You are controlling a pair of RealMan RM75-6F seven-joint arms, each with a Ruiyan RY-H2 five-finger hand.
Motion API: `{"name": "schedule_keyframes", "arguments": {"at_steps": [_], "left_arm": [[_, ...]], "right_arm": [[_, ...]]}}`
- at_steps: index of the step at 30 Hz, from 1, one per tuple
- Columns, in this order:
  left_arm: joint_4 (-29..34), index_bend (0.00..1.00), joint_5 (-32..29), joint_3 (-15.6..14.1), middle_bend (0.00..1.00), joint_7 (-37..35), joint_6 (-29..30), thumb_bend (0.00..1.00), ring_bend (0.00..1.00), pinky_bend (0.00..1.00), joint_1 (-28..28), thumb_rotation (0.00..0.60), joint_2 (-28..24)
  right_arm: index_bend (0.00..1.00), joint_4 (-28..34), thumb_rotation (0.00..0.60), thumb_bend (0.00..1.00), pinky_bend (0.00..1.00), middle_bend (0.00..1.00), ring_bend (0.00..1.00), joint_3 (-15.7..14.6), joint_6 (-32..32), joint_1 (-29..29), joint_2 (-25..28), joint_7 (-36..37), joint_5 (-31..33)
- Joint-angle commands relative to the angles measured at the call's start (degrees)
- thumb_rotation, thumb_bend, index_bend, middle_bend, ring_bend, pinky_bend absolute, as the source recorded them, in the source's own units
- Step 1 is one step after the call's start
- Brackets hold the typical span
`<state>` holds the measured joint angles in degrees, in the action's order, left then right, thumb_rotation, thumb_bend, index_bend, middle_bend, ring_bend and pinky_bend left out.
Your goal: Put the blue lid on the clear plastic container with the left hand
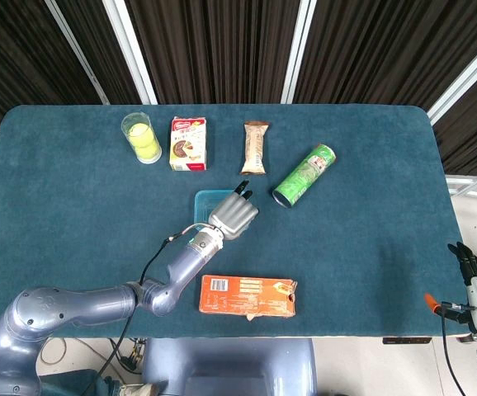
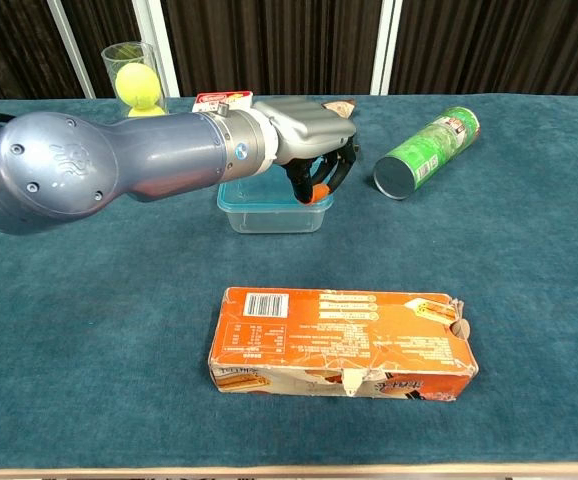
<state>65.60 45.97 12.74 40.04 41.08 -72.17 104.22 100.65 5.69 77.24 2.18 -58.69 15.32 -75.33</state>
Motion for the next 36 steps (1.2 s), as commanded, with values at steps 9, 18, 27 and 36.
{"name": "schedule_keyframes", "arguments": {"at_steps": [9,18,27,36], "left_arm": [[1.5,0.7,0.23,-1.06,0.6,-0.46,0.96,0.51,0.17,0.02,0.29,0.6,-1.16],[2.11,0.71,1.08,-2.01,0.6,-1.89,1.2,0.51,0.17,0.02,1.09,0.6,-2.09],[1.82,0.71,1.76,-2.32,0.6,-2.92,1.3,0.51,0.17,0.02,1.29,0.6,-2.08],[1.94,0.71,2.69,-2.66,0.6,-3.68,1.09,0.51,0.17,0.02,1.27,0.6,-1.95]], "right_arm": [[0.1,0.15,0.6,0.29,0.0,0.0,0.0,0.08,0.09,-0.04,-0.02,-0.18,0.18],[0.1,0.18,0.6,0.29,0.0,0.0,0.0,0.09,0.14,-0.09,-0.06,-0.34,0.25],[0.1,0.23,0.6,0.29,0.0,0.0,0.0,0.13,0.13,-0.1,-0.05,-0.36,0.35],[0.1,0.27,0.6,0.29,0.0,0.0,0.0,0.1,0.09,-0.13,0.01,-0.35,0.32]]}}
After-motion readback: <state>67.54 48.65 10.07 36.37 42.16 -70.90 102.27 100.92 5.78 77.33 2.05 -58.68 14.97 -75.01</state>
